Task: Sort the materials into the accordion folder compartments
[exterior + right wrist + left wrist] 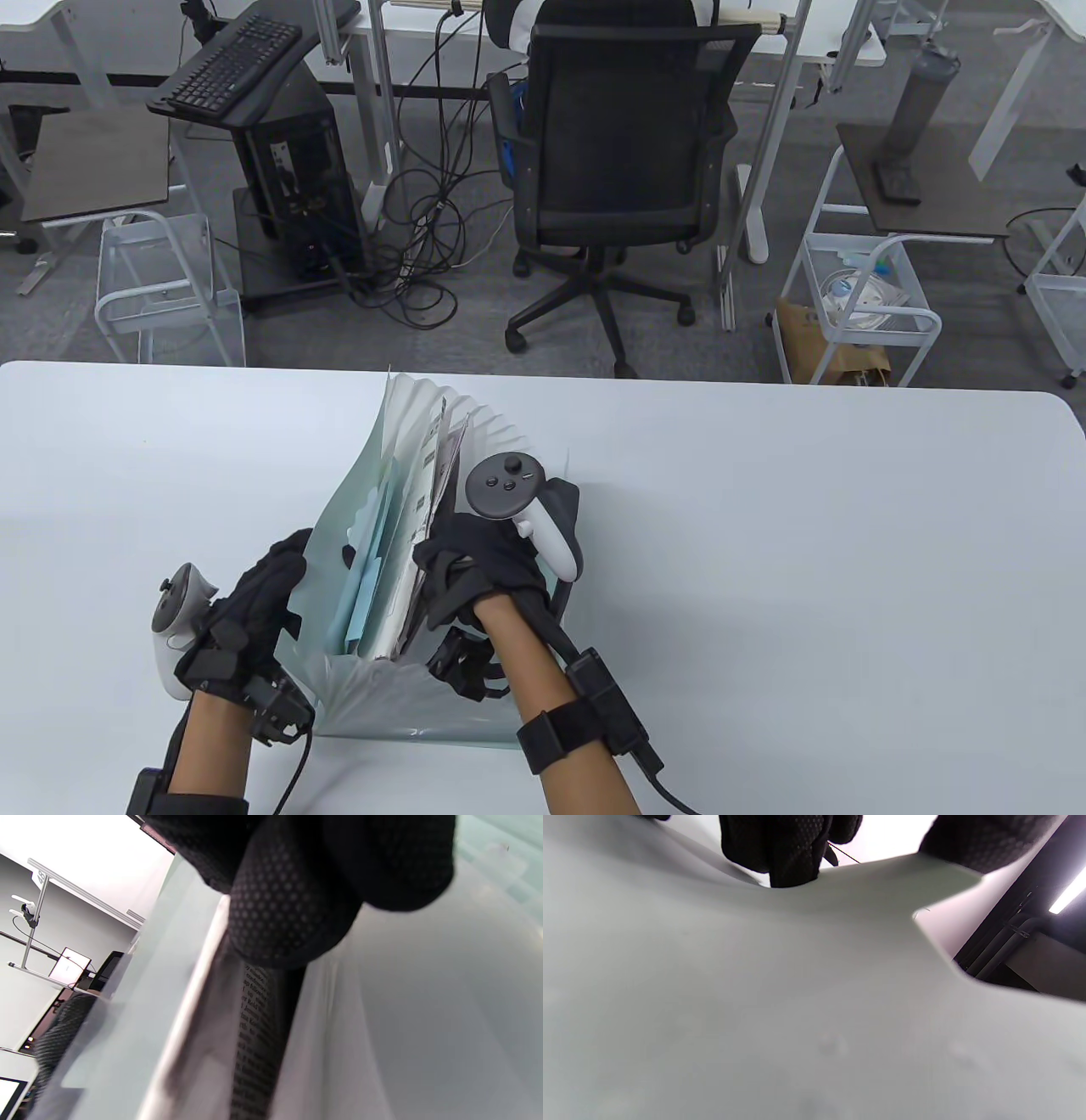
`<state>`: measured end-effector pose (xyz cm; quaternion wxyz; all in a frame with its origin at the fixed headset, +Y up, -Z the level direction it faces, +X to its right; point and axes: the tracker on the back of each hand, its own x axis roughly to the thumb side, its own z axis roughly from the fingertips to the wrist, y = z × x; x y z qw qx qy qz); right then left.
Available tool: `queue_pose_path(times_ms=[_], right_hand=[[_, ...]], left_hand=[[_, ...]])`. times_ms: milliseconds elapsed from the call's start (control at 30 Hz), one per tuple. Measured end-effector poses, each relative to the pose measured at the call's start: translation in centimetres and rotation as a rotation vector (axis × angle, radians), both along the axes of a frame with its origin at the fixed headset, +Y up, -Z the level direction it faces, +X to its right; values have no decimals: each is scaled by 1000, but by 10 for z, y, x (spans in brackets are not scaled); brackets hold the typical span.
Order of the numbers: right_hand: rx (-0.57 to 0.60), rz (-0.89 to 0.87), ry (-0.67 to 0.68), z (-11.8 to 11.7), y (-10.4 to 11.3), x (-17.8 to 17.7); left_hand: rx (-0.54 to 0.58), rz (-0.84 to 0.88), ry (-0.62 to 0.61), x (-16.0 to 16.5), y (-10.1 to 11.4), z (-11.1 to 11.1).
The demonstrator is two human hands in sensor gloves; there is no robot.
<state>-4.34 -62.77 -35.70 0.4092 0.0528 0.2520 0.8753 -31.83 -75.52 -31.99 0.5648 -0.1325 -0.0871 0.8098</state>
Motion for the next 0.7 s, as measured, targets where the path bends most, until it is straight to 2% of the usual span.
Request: queue_pose_path(times_ms=[100, 400, 700], right_hand=[[-33, -11, 19, -1, -2, 0], [-14, 112, 32, -2, -12, -10], [4, -12, 27, 3, -4, 3]], left_hand=[[2, -8, 2, 2, 0, 0], [4, -23, -5, 8, -1, -1], [7, -21, 2, 9, 0, 0]])
